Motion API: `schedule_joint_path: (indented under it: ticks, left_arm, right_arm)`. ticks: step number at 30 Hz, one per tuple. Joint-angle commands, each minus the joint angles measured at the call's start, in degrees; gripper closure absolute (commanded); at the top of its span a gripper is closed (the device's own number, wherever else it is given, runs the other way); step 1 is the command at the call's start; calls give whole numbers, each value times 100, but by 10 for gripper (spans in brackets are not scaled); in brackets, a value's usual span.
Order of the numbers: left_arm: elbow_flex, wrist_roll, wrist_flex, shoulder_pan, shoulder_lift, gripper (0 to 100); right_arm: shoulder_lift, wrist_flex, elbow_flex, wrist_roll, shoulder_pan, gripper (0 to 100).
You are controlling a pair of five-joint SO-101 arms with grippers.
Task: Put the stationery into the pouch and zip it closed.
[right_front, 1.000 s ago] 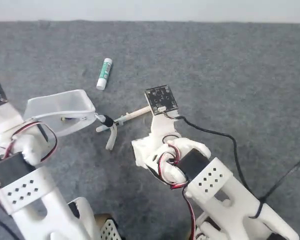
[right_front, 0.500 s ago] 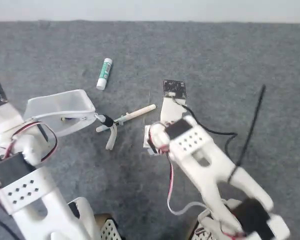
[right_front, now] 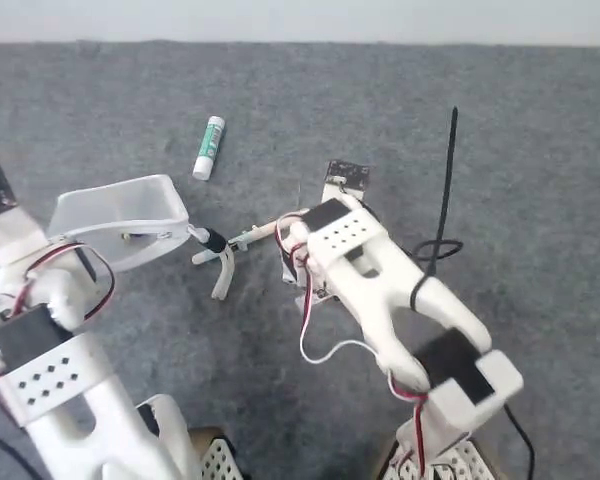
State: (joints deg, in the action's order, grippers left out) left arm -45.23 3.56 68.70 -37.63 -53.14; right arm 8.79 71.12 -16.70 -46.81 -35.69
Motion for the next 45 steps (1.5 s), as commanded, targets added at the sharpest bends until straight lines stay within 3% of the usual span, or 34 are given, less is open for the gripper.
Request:
schedule_joint_path:
  ticks: [1,16,24,40,42,45]
  left_arm:
    - [75,-9,-158,0,-26,989]
    - [66,-18,-158,0,-26,989]
    - [66,-26,-158,0,-26,989]
    - [57,-35,-158,0,-26,989]
    - [57,-35,-158,0,-26,989]
    - [57,-35,-158,0,-26,989]
  right_arm:
    - [163,75,571,-97,347,875]
    - [1437,101,1248,-97,576,878]
    - [1525,646,1266,-70,198,879]
    - [1727,743,1257,-53,198,875]
    - [1877,716,1275,-53,198,857]
    - [2000,734,1275,114,189,749]
